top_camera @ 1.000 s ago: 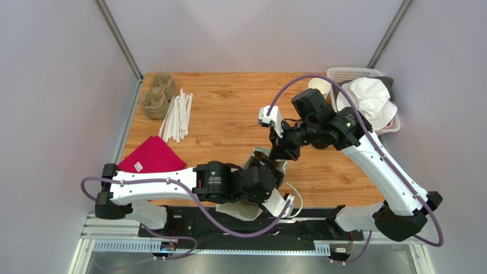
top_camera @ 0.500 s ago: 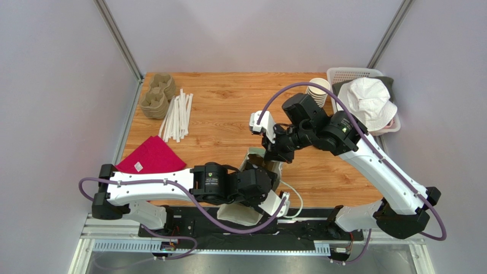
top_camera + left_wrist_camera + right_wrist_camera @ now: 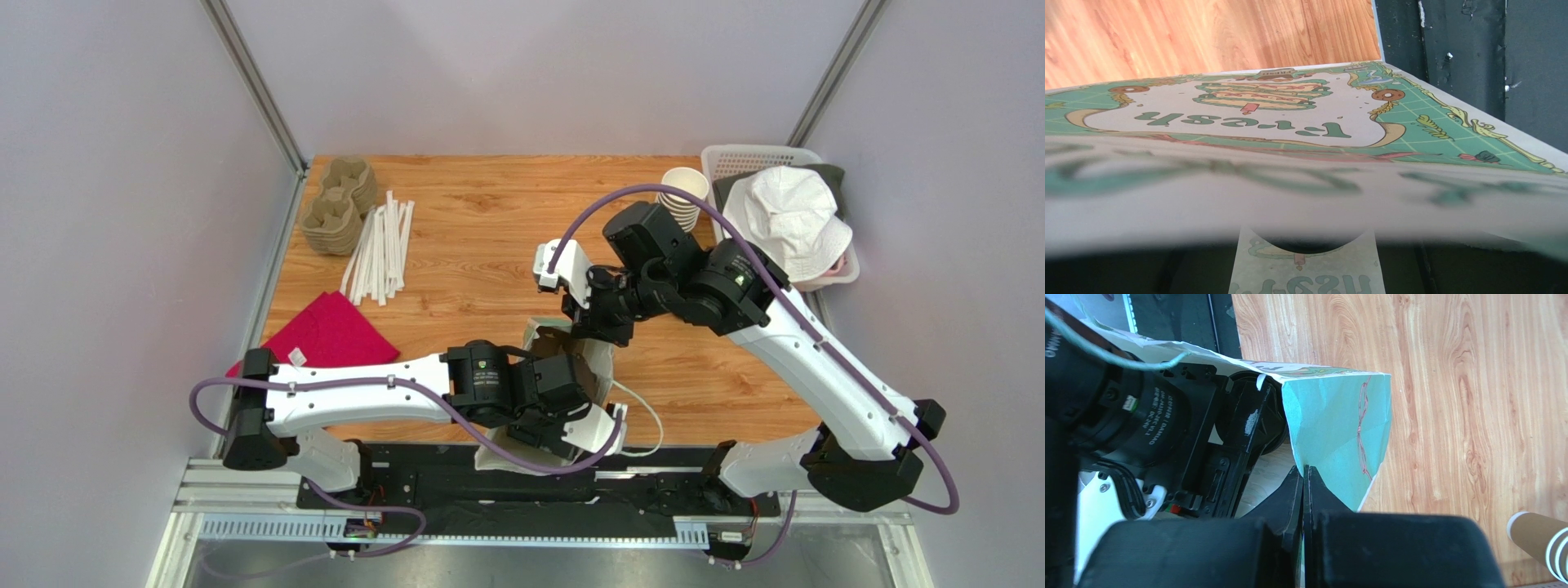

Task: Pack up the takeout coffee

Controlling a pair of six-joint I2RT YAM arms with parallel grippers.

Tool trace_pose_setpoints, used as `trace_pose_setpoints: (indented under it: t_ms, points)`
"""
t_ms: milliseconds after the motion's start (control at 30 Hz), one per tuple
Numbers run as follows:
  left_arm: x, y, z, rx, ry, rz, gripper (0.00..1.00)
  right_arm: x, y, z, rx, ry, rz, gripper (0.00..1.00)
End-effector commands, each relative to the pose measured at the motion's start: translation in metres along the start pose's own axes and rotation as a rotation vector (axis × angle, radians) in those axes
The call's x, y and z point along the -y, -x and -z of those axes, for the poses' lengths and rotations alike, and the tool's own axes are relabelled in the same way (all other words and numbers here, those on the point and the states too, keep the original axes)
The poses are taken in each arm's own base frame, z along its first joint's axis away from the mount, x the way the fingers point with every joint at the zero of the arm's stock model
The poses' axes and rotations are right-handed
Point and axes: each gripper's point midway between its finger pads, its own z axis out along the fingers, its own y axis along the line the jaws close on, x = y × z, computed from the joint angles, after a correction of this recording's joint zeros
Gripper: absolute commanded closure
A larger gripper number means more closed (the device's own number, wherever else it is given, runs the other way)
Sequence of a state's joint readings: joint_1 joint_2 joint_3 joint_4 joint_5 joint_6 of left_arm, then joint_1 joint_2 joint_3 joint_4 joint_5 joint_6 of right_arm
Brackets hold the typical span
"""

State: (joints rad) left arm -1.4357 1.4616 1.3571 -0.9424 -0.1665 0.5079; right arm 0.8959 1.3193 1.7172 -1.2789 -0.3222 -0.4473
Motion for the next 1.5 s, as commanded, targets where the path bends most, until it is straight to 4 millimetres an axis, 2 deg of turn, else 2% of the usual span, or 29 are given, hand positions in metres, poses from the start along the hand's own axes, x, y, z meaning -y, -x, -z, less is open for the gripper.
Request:
trace_pose_setpoints:
  t_ms: [0,200,433,700,800,833,900,933,967,1033,1067,1233,1367,1467]
  points:
    - [0.004,0.004,-0.003,0.051,-0.042,0.031,1.00,-0.002,0.005,0.013,0.036,-0.027,0.032,1.00]
    - [0.015,-0.013,-0.022,0.060,-0.035,-0.003,1.00,-0.002,0.004,0.009,0.033,-0.024,0.010,1.00]
    - [0.014,-0.024,-0.037,0.086,-0.002,0.000,1.00,0.001,-0.010,-0.004,-0.017,-0.008,0.043,1.00]
    - [0.032,-0.038,-0.046,0.104,-0.123,-0.018,1.00,0.013,-0.026,-0.011,-0.107,-0.026,0.009,1.00]
    - [0.040,-0.043,-0.043,0.104,-0.193,-0.042,1.00,0.026,-0.029,-0.009,-0.143,-0.047,-0.032,0.85]
    - [0.043,-0.044,-0.041,0.111,-0.220,-0.074,1.00,0.033,-0.025,-0.001,-0.134,-0.066,-0.047,0.69]
    - [0.046,-0.045,-0.035,0.130,-0.260,-0.088,1.00,0.045,-0.024,0.003,-0.134,-0.074,-0.073,0.48]
    - [0.044,-0.044,-0.034,0.138,-0.261,-0.116,1.00,0.051,-0.015,0.009,-0.106,-0.092,-0.059,0.34]
    - [0.045,-0.046,-0.033,0.140,-0.277,-0.128,1.00,0.056,-0.012,0.012,-0.097,-0.102,-0.042,0.30]
    - [0.044,-0.045,-0.032,0.152,-0.287,-0.180,1.00,0.066,-0.007,0.014,-0.087,-0.112,-0.029,0.24]
    - [0.043,-0.046,-0.032,0.148,-0.296,-0.193,1.00,0.069,0.002,0.019,-0.062,-0.117,0.014,0.23]
    - [0.037,-0.049,-0.030,0.153,-0.318,-0.277,1.00,0.080,0.015,0.007,-0.050,-0.080,0.118,0.23]
    - [0.036,-0.050,-0.027,0.148,-0.347,-0.303,1.00,0.073,0.027,0.000,-0.003,0.000,0.184,0.22]
    - [0.032,-0.051,-0.025,0.145,-0.358,-0.309,1.00,0.064,0.027,-0.008,0.000,0.068,0.230,0.23]
